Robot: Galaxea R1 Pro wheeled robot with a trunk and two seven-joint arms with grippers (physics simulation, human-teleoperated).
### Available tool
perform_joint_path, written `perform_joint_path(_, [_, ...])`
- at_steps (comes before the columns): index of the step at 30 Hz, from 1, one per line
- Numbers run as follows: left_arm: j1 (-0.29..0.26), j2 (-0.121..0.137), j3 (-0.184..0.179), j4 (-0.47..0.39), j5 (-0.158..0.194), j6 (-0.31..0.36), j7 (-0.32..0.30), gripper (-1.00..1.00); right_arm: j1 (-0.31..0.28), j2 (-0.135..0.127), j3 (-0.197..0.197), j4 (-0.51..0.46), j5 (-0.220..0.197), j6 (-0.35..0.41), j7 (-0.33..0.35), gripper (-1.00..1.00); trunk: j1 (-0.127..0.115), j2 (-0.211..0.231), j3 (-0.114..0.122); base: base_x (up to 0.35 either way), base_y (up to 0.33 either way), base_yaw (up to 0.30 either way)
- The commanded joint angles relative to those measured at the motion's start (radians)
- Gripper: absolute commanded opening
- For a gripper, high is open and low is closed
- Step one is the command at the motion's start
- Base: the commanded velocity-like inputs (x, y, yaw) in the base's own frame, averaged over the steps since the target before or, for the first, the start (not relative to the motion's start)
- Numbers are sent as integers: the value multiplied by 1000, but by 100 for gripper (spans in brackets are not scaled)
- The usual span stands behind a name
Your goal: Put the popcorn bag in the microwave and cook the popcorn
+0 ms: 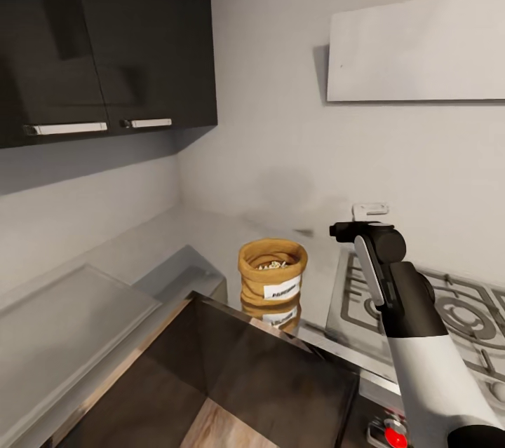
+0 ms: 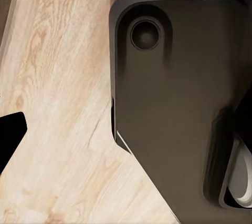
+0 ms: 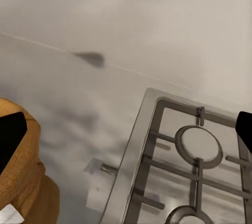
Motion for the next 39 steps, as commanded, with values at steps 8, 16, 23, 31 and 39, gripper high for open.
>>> perform_joint_path(8, [0, 1, 0, -2, 0, 6, 0, 100, 14, -1, -1, 12, -3, 7, -7, 100, 0, -1, -2, 182, 0, 0])
perform_joint_path(16, [0, 0, 0, -2, 0, 6, 0, 100, 19, 15, -1, 37, -3, 6, -7, 100, 0, -1, -2, 39, 0, 0])
perform_joint_path(23, [0, 1, 0, -2, 0, 6, 0, 100, 16, 30, -13, 115, -4, 6, -6, 100, 0, -1, -2, 0, 0, 0])
perform_joint_path(31, [0, 0, 0, -2, 0, 6, 0, 100, -295, 41, -114, 677, -4, 7, -9, 100, 0, -1, -2, 0, 0, 0])
perform_joint_path(39, [0, 0, 0, -2, 0, 6, 0, 100, -501, 7, -139, 967, -2, 8, -10, 100, 0, -1, -2, 0, 0, 0])
